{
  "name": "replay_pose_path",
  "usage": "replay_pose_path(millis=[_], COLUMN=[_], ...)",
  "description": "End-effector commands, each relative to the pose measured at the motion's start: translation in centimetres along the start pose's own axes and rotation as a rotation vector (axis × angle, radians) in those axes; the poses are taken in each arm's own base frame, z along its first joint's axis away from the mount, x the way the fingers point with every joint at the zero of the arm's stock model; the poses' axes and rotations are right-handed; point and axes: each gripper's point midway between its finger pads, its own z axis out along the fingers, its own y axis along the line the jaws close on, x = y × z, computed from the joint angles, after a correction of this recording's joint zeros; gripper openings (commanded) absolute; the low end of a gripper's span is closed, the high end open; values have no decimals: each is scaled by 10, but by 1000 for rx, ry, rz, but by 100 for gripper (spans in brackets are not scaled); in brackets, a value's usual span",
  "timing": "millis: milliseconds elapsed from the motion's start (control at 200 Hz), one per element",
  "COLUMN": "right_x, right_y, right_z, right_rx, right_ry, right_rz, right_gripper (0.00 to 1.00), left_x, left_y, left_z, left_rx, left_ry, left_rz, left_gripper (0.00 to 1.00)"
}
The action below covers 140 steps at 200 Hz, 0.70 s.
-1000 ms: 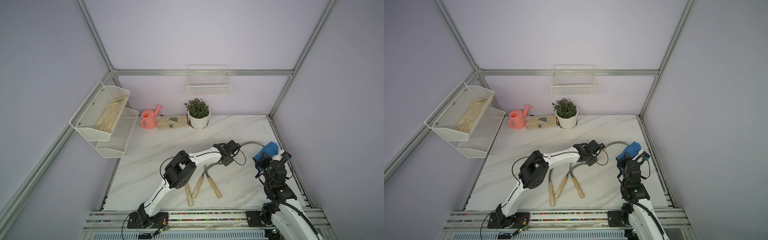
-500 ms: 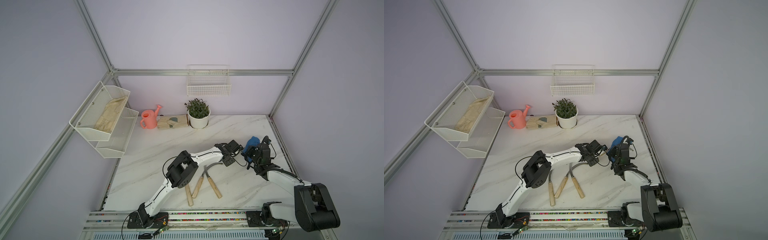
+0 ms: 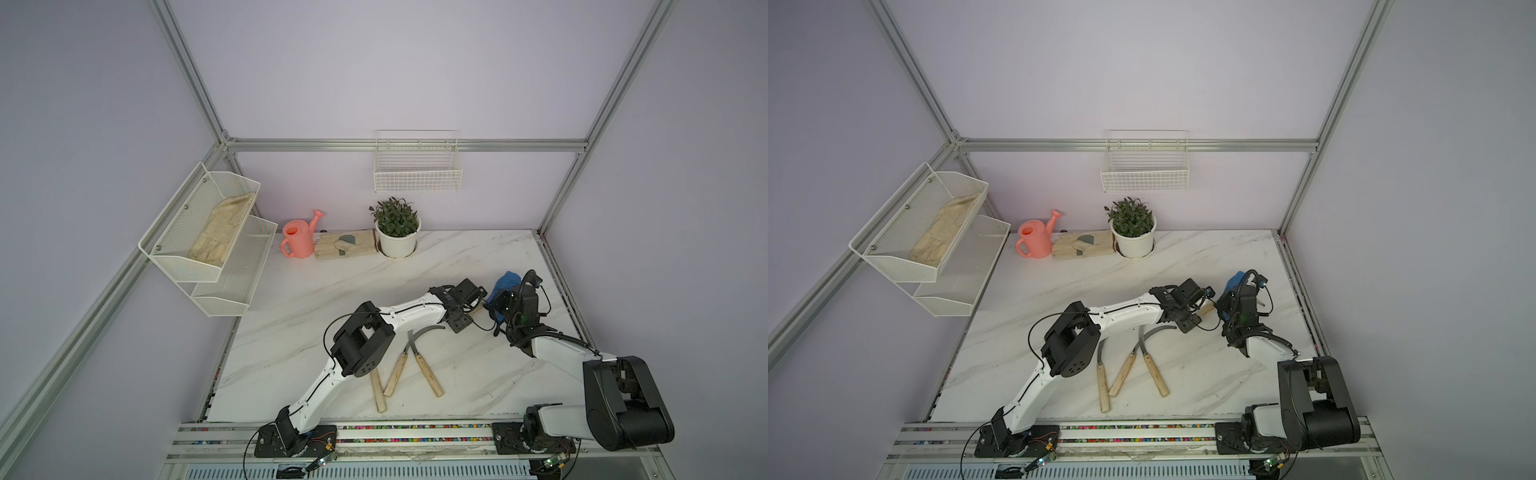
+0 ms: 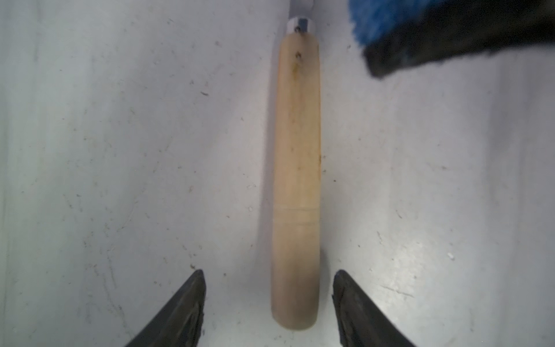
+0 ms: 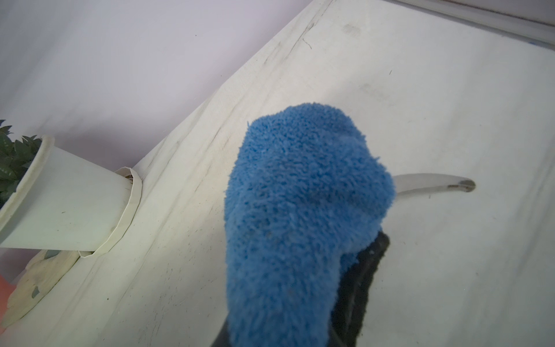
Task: Wipe small sickles with rags
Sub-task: Place the small sickle at the center of the board, then pick up the small sickle from the center of the board.
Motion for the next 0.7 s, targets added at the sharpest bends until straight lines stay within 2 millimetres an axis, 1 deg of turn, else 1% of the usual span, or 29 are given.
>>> replay_pose_path(millis=[0,35,55,70,75,90,120,160,205,260,295,350,390,480,545,575,590,600,620,650,695], right_x=[-16,-15,-15,-15,-14,-14,-14,-13,-13,-13,-13,-13,-14,-14,-13,-14,-14,-13,-13,-12,-13], right_y=[4,4,4,4,4,4,5,6,6,5,5,5,5,5,4,5,5,4,4,5,6], right_z=[-9,-10,-10,-9,-9,-9,-9,-8,-9,-10,-11,-12,-12,-12,-11,-10,-10,-10,-10,-9,-9], right_rx=[-29,-31,-32,-32,-33,-33,-38,-43,-45,-45,-46,-48,-47,-44,-42,-41,-41,-39,-39,-40,-42], right_ry=[-75,-74,-73,-71,-70,-70,-67,-65,-65,-68,-68,-69,-72,-71,-70,-70,-69,-67,-67,-64,-63], right_rz=[23,23,23,23,23,22,20,18,18,20,19,19,20,20,19,20,20,20,19,17,16], right_gripper=[0,0,0,0,0,0,0,0,0,0,0,0,0,0,0,0,0,0,0,0,0], left_x=[-69,-73,-76,-76,-78,-78,-79,-75,-69,-66,-63,-60,-49,-17,2,11,17,17,22,34,50], left_y=[23,30,36,42,44,52,65,82,95,98,97,98,104,112,113,109,107,108,106,104,109], left_z=[-96,-111,-120,-126,-129,-136,-151,-167,-184,-200,-206,-220,-228,-245,-260,-264,-262,-274,-282,-286,-296], left_rx=[-27,-41,-59,-83,-90,-120,-167,-240,-284,-277,-274,-293,-347,-393,-378,-356,-345,-333,-310,-297,-304], left_ry=[-282,-323,-349,-366,-377,-396,-438,-484,-529,-582,-624,-717,-786,-912,-998,-1025,-1031,-1067,-1101,-1130,-1179], left_rz=[-160,-219,-256,-287,-305,-341,-441,-553,-660,-668,-655,-570,-562,-613,-645,-650,-647,-656,-659,-671,-745], left_gripper=[69,76,84,96,98,100,100,100,100,100,100,100,100,100,100,100,100,100,100,100,100])
